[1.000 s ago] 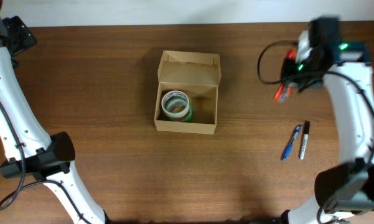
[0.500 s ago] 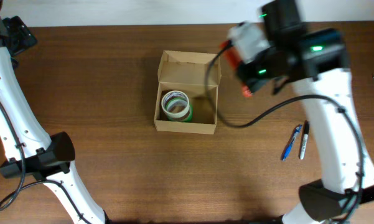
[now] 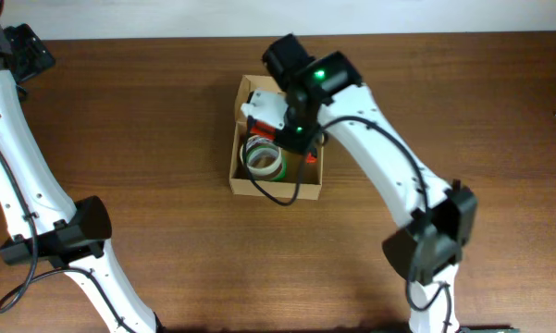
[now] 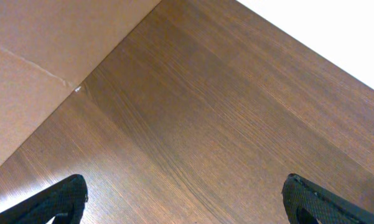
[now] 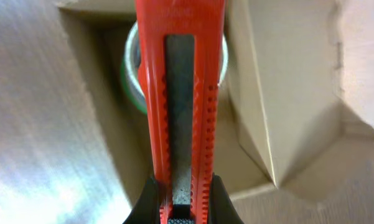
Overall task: Pack container
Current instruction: 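Lower the orange box cutter into the box beside the tapes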
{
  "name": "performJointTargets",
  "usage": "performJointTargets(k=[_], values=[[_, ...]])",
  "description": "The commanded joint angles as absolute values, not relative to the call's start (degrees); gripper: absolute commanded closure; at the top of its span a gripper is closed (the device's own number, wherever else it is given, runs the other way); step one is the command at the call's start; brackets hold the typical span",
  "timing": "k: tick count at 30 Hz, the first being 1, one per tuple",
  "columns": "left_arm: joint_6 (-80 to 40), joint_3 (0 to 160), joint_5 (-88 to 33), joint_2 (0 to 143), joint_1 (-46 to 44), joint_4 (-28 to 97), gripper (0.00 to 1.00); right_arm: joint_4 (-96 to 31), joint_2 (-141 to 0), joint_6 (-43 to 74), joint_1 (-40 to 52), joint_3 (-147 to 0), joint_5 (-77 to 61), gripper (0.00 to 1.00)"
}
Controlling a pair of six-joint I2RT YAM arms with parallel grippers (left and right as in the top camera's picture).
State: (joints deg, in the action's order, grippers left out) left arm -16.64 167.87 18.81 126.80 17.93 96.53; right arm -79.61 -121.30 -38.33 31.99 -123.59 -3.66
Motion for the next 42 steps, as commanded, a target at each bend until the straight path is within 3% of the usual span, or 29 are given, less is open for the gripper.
performJointTargets(k=[1, 42], values=[[-15.99, 167.68, 18.79, 125.45, 18.22, 96.66, 0.0, -78.98, -122.58, -40.77, 32.29, -124.07, -2.2, 0.96], [-15.99, 167.65, 18.79, 125.45, 18.22, 96.66, 0.0, -82.7, -132.6, -42.65, 36.91, -122.72, -4.73, 0.96]])
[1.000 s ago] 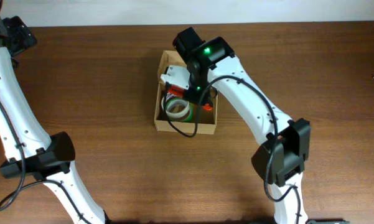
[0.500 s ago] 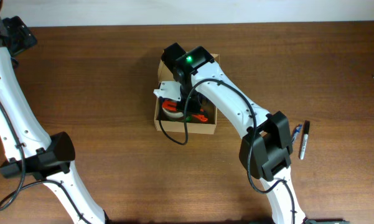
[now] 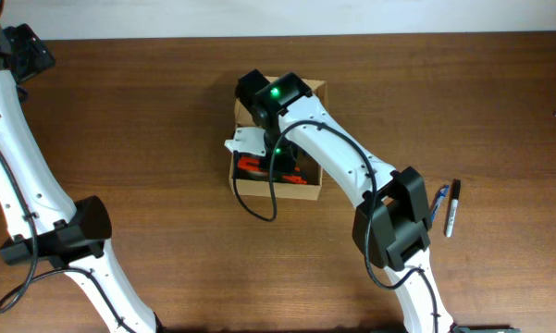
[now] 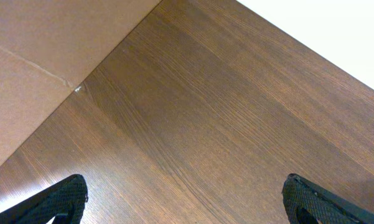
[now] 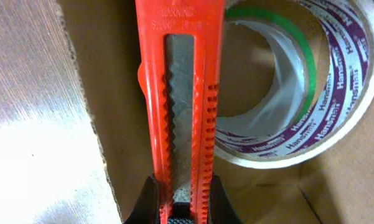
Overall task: Pack container
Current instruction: 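Lower the orange box cutter into the box beside the tapes, then open the right gripper and move it to the blue pen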
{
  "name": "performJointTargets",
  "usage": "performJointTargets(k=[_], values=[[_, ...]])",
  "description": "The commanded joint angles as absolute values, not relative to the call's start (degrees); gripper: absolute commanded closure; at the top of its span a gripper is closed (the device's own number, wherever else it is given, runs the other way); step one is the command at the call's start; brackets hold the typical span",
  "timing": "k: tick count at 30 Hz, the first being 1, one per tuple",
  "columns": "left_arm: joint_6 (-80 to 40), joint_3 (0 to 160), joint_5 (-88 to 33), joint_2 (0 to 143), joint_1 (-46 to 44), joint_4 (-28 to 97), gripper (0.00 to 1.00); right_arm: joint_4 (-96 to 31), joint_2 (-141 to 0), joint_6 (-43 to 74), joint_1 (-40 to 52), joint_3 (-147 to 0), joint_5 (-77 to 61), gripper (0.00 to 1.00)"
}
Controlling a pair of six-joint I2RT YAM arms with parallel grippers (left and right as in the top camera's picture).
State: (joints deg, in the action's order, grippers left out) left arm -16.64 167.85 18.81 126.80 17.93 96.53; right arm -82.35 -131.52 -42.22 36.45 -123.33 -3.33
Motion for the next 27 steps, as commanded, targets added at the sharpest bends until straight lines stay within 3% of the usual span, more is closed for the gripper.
performJointTargets(k=[1, 13, 19, 22, 27], values=[[-15.99, 167.65, 18.79, 125.45, 18.22, 96.66, 0.0, -82.78, -132.6, -42.63, 36.91, -122.65, -4.73, 0.96], [-15.99, 167.65, 18.79, 125.45, 18.22, 96.66, 0.0, -81.34, -132.6, -42.61, 36.91, -117.6, -4.03, 0.96], [-15.97, 167.65, 18.79, 125.45, 18.22, 96.66, 0.0, -80.97, -132.22, -42.61, 36.91, -117.69, -3.81, 0.59], [-15.99, 167.68, 18.79, 125.45, 18.22, 96.66, 0.0, -80.95, -130.98, -42.28, 36.91, -118.34, -3.81, 0.51], [-15.99, 167.65, 18.79, 125.45, 18.22, 96.66, 0.0, -80.71, -126.91, -38.17, 36.69, -121.08, -0.38, 0.46]])
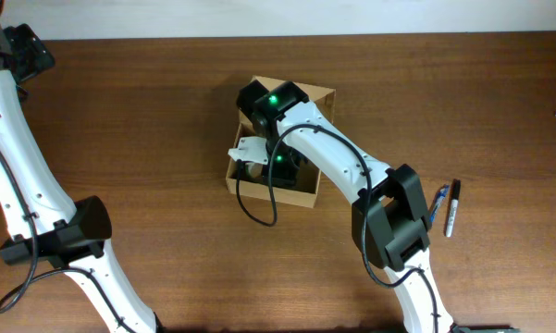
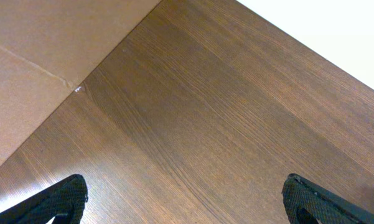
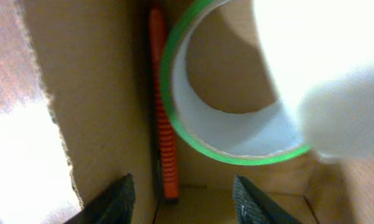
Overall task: Pack container
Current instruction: 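Open the right gripper and move it to the blue pen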
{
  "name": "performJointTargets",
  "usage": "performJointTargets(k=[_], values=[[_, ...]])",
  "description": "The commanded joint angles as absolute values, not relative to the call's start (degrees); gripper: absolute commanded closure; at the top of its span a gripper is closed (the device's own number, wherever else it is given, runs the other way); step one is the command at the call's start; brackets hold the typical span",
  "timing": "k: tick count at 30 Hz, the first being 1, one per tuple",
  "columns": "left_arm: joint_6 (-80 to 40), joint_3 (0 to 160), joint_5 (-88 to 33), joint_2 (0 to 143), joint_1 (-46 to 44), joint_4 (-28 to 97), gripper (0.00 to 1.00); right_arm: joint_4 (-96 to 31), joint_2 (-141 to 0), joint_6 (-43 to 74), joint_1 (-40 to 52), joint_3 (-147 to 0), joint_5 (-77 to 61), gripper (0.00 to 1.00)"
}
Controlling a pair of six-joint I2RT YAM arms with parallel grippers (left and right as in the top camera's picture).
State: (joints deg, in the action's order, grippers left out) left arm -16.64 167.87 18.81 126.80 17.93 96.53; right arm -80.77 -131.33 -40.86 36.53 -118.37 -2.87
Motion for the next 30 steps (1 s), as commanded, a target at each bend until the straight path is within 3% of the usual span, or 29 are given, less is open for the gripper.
performJointTargets(k=[1, 6, 11, 14, 21, 23, 27, 30], values=[[-15.99, 167.65, 18.79, 125.45, 18.22, 96.66, 0.0, -80.58, -125.62, -37.06, 36.69, -121.32, 1.19, 0.45], [-15.99, 167.65, 18.79, 125.45, 18.22, 96.66, 0.0, -80.03, -116.49, -33.74, 36.21, -121.3, 5.45, 0.35], [-15.99, 167.65, 18.79, 125.45, 18.22, 96.64, 0.0, -77.6, -104.66, -31.83, 30.94, -118.69, 5.54, 0.33], [-15.99, 167.65, 18.79, 125.45, 18.22, 96.64, 0.0, -73.19, -96.2, -29.41, 23.92, -113.1, 7.05, 0.32], [-15.99, 167.68, 18.79, 125.45, 18.22, 96.66, 0.0, -57.89, -80.31, -16.82, -2.28, -90.7, 5.28, 0.23], [-15.97, 167.65, 18.81, 125.45, 18.22, 96.66, 0.0, -57.74, -80.03, -10.76, -8.99, -86.87, 0.36, 0.25], [-15.99, 167.68, 18.79, 125.45, 18.22, 96.66, 0.0, -60.75, -83.35, -3.01, -17.69, -80.86, -6.85, 0.4], [-15.99, 167.65, 18.79, 125.45, 18.22, 96.66, 0.0, -60.84, -86.46, -0.36, -20.08, -78.32, -8.08, 0.41]])
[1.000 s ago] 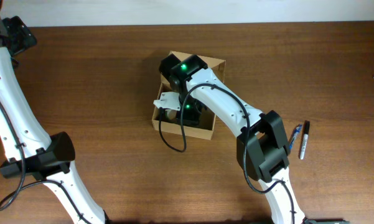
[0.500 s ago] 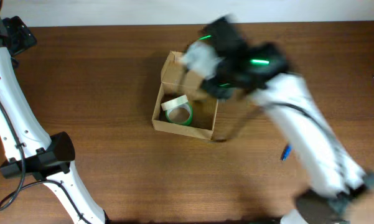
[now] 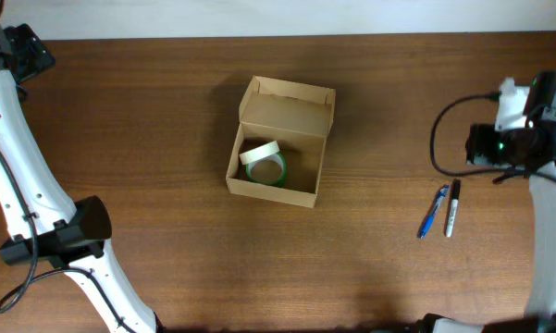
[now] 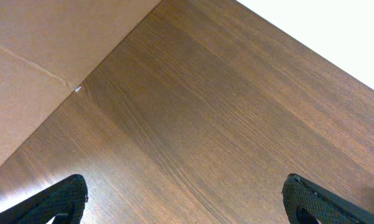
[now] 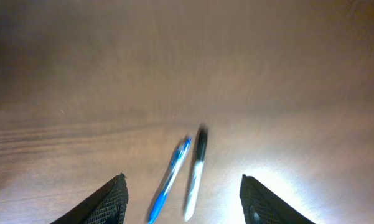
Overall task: Pack container
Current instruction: 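Open the right gripper and move it to the blue pen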
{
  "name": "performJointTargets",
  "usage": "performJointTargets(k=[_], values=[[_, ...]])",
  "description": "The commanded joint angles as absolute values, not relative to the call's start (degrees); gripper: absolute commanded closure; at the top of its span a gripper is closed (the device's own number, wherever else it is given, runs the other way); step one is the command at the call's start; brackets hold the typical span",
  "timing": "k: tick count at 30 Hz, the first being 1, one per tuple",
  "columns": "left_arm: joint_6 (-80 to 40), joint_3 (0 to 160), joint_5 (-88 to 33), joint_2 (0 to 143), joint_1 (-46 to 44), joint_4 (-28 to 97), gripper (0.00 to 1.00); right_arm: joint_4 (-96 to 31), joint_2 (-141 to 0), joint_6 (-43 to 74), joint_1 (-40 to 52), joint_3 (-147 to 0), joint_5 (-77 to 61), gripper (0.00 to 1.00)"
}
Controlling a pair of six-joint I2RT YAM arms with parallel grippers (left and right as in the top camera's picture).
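An open cardboard box [image 3: 305, 190] stands mid-table with its flaps raised at the far side. A green-and-white tape roll [image 3: 264, 165] lies inside; no red cutter shows from above. To the right lie a blue pen [image 3: 432, 211] [image 5: 171, 180] and a black marker [image 3: 451, 205] [image 5: 196, 165], side by side. My right gripper [image 3: 476, 153] [image 5: 182, 190] hangs open above them with nothing between its fingers. At the far left corner my left gripper [image 3: 18, 46] [image 4: 183, 193] is open over bare wood.
In the left wrist view a flat sheet of cardboard [image 4: 37, 56] lies at the upper left and the table's far edge [image 4: 311, 50] runs across the upper right. The right arm's body [image 3: 546, 185] stands along the right border.
My right gripper was open down inside the box beside the tape roll and red cutter; now it is open at the far right above the two pens. The left arm has not moved.
My right gripper held a red cutter above the box. Then it was lower, still shut on it, beside the tape roll. Then the cutter lay along the box wall with the gripper open. Now the gripper is away over the pens.
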State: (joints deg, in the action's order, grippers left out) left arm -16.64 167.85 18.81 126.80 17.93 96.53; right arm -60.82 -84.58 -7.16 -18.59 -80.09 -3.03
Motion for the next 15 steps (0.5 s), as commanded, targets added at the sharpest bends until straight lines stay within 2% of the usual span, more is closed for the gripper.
performJointTargets(k=[1, 6, 12, 15], values=[[-15.99, 167.65, 18.79, 125.45, 18.22, 96.64, 0.0, -61.01, -87.68, 0.36, -20.36, -78.0, -8.69, 0.41], [-15.99, 167.65, 18.79, 125.45, 18.22, 96.66, 0.0, -62.96, -93.41, 2.22, -19.2, -77.93, -9.08, 0.41], [-15.99, 167.65, 18.79, 125.45, 18.22, 96.66, 0.0, -63.48, -99.72, 9.21, -18.26, -77.47, -11.09, 0.49], [-15.99, 167.65, 18.79, 125.45, 18.22, 96.66, 0.0, -61.82, -101.45, 13.52, -18.28, -75.37, -11.44, 0.49]])
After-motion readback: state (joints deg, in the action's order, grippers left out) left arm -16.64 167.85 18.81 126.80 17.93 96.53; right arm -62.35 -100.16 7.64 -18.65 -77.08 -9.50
